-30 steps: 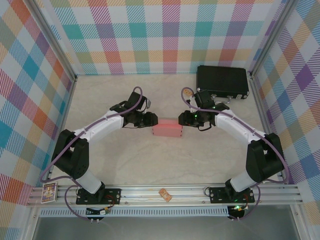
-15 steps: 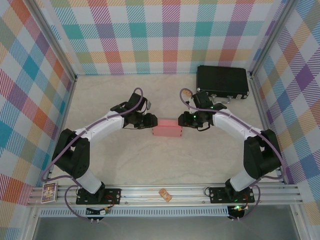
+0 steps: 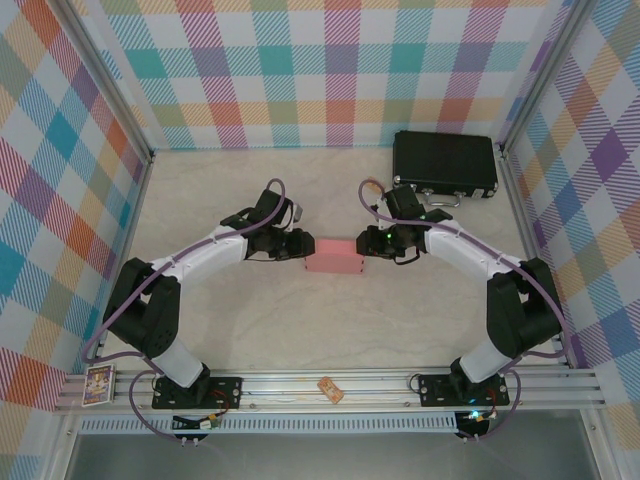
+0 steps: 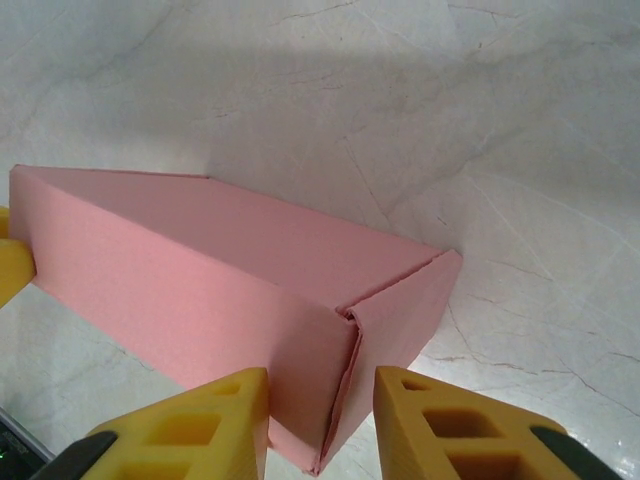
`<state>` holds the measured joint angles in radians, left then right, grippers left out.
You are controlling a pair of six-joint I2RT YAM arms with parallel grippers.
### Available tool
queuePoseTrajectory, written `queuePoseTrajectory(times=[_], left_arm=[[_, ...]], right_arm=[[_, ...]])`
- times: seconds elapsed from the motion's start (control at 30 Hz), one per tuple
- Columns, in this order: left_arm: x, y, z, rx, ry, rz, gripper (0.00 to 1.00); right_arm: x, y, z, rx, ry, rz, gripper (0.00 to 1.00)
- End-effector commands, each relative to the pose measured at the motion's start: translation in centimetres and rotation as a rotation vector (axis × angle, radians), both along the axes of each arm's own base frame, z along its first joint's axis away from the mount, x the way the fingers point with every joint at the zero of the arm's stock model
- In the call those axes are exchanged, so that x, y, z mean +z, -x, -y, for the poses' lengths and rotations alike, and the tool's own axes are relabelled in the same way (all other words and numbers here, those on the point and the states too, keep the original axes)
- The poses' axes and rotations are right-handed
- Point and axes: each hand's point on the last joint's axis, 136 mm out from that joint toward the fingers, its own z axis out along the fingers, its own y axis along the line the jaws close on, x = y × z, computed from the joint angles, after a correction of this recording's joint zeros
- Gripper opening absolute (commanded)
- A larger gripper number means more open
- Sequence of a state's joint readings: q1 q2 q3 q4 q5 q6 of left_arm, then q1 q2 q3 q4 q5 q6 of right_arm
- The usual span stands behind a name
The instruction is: Fold the paper box
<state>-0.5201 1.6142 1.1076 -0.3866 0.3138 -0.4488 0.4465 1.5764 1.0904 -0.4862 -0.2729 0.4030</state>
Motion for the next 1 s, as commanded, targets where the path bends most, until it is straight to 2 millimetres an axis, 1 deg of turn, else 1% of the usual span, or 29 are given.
queuePoseTrajectory(times=[0.0, 0.17, 0.2, 0.37, 0.63, 0.8, 0.83, 0.97], left_arm=[[-2.8, 2.4, -1.4, -0.013, -0.055, -0.101, 0.31], [-2.2, 3.1, -1.2, -0.032, -0.024, -0.074, 0.30], [-2.2, 3.3, -1.1, -0.036, -0.020, -0.071, 0.29], [-2.4, 4.6, -0.8, -0.073, -0.009, -0.069, 0.28], [-4.0, 6.4, -1.2, -0.075, -0.010, -0.076, 0.29], [-5.0, 7.4, -1.4, -0.078, -0.001, -0.091, 0.31], [-4.8, 7.0, -1.1, -0.079, 0.018, -0.069, 0.31], [-5.9, 6.8, -1.2, -0.068, 0.009, -0.074, 0.33]], right_arm=[[-2.4, 2.2, 1.0, 0.019, 0.063, -0.073, 0.33], [-2.4, 3.1, 0.5, 0.044, 0.039, -0.054, 0.32], [-2.4, 3.3, 0.5, 0.049, 0.038, -0.049, 0.32], [-2.7, 4.6, 0.1, 0.080, 0.034, -0.030, 0.31], [-3.8, 6.1, 0.4, 0.079, 0.028, -0.028, 0.31], [-4.5, 6.8, 0.4, 0.083, 0.025, -0.043, 0.31], [-4.6, 6.8, 0.3, 0.086, 0.025, -0.042, 0.31], [-5.2, 6.5, 0.5, 0.069, 0.037, -0.037, 0.31]])
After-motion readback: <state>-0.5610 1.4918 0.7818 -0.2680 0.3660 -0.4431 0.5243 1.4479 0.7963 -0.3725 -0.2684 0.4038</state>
